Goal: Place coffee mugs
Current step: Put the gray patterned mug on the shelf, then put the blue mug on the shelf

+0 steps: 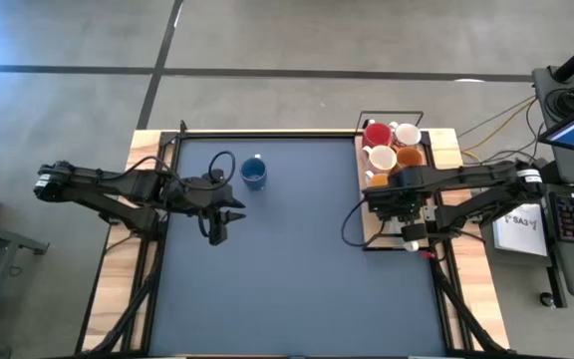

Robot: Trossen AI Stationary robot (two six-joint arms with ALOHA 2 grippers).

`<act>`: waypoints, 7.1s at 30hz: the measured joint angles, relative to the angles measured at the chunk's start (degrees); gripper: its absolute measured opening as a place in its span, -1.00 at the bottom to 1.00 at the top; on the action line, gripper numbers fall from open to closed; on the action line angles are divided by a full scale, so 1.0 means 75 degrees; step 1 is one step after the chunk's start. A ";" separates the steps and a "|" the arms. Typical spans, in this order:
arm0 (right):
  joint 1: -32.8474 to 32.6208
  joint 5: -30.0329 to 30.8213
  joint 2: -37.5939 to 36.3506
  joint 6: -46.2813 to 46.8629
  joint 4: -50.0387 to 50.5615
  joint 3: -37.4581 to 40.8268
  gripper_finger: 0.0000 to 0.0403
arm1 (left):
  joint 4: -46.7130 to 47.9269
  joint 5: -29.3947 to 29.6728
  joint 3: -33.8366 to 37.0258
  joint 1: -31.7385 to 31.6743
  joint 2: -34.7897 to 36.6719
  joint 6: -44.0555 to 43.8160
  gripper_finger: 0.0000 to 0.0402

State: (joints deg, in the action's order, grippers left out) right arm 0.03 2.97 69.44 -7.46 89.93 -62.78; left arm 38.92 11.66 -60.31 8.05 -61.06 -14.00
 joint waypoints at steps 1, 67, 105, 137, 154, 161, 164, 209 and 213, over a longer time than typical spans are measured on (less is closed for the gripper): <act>0.0000 -0.0001 -0.0047 0.0000 -0.0003 0.0020 -0.86 | -0.0004 -0.0002 0.0000 0.0000 0.0000 0.0000 -0.49; 0.0000 0.0272 -0.0156 0.4002 -0.0023 -0.0927 -0.87 | -0.0050 0.0000 0.0000 -0.0001 0.0000 0.0002 -0.49; 0.0000 -0.1074 -0.0156 1.0706 -0.1165 0.0133 -0.61 | 0.0530 0.0000 0.0012 -0.0003 0.0000 0.0603 -0.49; 0.0000 -0.1267 -0.0163 0.9906 -0.0455 0.0203 -0.63 | 0.0522 -0.0002 0.0015 0.0000 0.0000 0.0600 -0.49; 0.0000 -0.1379 -0.0206 0.9993 0.0006 -0.0380 -0.60 | 0.0470 0.0000 0.0016 0.0000 0.0003 0.0577 -0.49; 0.0000 -0.0625 -0.0187 0.9807 -0.0028 -0.1136 -0.61 | 0.0253 0.0315 0.0017 0.0000 -0.0075 0.0519 -0.49; 0.0000 -0.0252 -0.0187 0.9439 -0.0201 -0.1393 -0.63 | 0.0125 0.0801 0.0017 -0.0011 -0.0287 0.0366 -0.49; 0.0000 0.1824 -0.0180 0.5694 -0.2020 -0.1604 -0.58 | -0.0898 -0.0035 0.0001 -0.3611 -0.4106 0.3170 -0.53; 0.0000 0.1824 -0.0180 0.5700 -0.2046 -0.1601 -0.61 | -0.1209 -0.0583 0.0003 -0.3614 -0.4351 0.3015 -0.74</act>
State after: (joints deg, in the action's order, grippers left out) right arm 0.03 16.64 68.10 35.29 74.59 -74.78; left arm 29.85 7.29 -60.29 -19.05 -93.69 8.61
